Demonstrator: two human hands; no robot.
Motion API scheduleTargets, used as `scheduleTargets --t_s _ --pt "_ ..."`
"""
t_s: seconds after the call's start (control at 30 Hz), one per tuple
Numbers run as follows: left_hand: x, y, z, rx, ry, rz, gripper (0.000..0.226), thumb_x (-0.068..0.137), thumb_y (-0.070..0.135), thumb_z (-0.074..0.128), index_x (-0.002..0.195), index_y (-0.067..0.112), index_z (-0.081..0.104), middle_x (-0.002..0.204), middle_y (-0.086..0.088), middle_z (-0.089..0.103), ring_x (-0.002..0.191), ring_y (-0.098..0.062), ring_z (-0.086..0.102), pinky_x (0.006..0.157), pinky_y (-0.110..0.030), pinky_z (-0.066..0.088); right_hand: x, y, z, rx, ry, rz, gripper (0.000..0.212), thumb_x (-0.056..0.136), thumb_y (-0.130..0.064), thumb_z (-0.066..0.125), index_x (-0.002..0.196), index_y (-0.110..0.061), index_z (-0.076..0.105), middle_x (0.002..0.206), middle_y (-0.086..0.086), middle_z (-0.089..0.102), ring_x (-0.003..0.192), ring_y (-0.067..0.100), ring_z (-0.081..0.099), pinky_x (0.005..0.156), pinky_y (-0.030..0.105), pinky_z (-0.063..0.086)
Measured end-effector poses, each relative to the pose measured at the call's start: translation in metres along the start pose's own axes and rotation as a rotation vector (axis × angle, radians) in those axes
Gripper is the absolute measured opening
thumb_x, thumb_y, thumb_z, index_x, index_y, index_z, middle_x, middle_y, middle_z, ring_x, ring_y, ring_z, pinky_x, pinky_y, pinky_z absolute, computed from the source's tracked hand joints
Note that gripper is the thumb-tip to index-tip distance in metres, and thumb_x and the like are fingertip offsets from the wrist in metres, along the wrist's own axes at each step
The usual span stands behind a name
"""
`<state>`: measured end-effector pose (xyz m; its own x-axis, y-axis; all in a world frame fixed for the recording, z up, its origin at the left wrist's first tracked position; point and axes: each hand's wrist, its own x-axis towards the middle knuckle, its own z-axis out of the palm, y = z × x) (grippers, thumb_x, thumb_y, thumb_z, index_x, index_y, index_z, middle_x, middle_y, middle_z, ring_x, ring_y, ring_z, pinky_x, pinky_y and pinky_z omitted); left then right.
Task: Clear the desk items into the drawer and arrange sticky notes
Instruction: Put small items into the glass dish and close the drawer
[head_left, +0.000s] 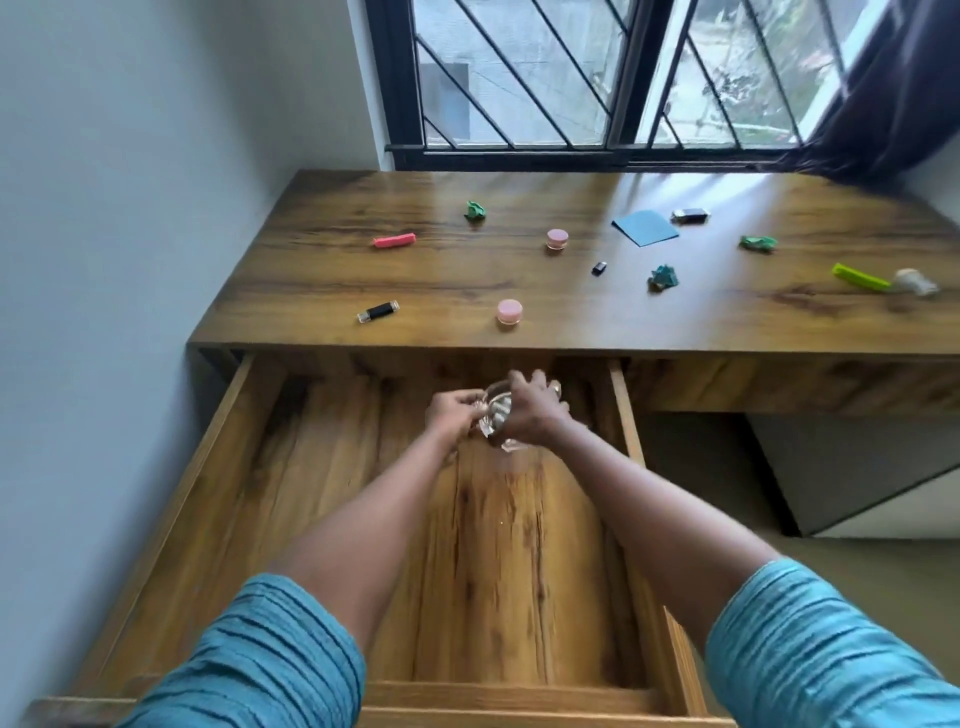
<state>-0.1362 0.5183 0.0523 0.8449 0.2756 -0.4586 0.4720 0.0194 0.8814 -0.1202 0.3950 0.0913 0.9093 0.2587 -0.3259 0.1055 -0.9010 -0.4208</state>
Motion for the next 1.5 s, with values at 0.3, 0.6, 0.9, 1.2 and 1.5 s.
scheduleTargets --t_s 0.3,0.6,0.9,1.2,1.5 --pt "-0.051 -0.102 0.025 0.145 -0.022 -0.149 0.034 0.08 -0.008 0.063 0.11 0.006 0.069 0.111 -0.017 0.07 0.085 -0.018 0.061 0.067 -0.027 0.048 -0.089 0.039 0.081 0.06 -0.041 0.188 0.093 0.068 -0.04 0.077 0.141 -0.016 0.026 0.135 0.013 0.028 0.129 0.037 0.029 0.103 0.047 0.036" --pt "-0.087 -0.144 0.039 0.33 -0.187 -0.152 0.041 0.081 -0.01 0.063 0.12 0.004 0.064 0.119 -0.014 0.066 0.11 -0.03 0.063 0.095 -0.036 0.049 -0.14 0.066 0.116 0.123 -0.108 0.298 0.1 0.07 -0.035 0.08 0.147 -0.026 0.018 0.152 0.012 0.001 0.14 0.042 0.01 0.112 0.054 0.022" --pt "-0.105 -0.148 0.051 0.419 -0.205 -0.143 0.04 0.081 0.0 0.066 0.117 0.018 0.067 0.113 -0.006 0.071 0.104 -0.026 0.066 0.089 -0.032 0.052 -0.154 0.079 0.118 0.122 -0.122 0.346 0.099 0.075 -0.03 0.077 0.151 -0.028 0.012 0.156 0.011 -0.01 0.144 0.04 -0.001 0.114 0.053 0.02" --pt "-0.104 -0.143 0.058 0.391 -0.15 -0.158 0.022 0.085 0.015 0.067 0.106 0.01 0.072 0.107 -0.012 0.072 0.091 -0.024 0.067 0.086 -0.033 0.055 -0.151 0.09 0.114 0.004 -0.188 0.297 0.105 0.073 -0.036 0.077 0.151 -0.025 0.007 0.154 0.017 -0.004 0.142 0.042 0.008 0.116 0.052 0.009" --pt "-0.121 -0.107 0.087 0.57 0.162 -0.083 0.025 0.092 0.021 0.054 0.108 0.012 0.071 0.109 -0.008 0.071 0.092 -0.025 0.062 0.07 -0.023 0.039 -0.134 0.098 0.102 -0.187 -0.259 0.132 0.1 0.078 -0.045 0.069 0.149 -0.007 0.011 0.154 0.025 -0.004 0.143 0.043 0.001 0.116 0.052 0.009"
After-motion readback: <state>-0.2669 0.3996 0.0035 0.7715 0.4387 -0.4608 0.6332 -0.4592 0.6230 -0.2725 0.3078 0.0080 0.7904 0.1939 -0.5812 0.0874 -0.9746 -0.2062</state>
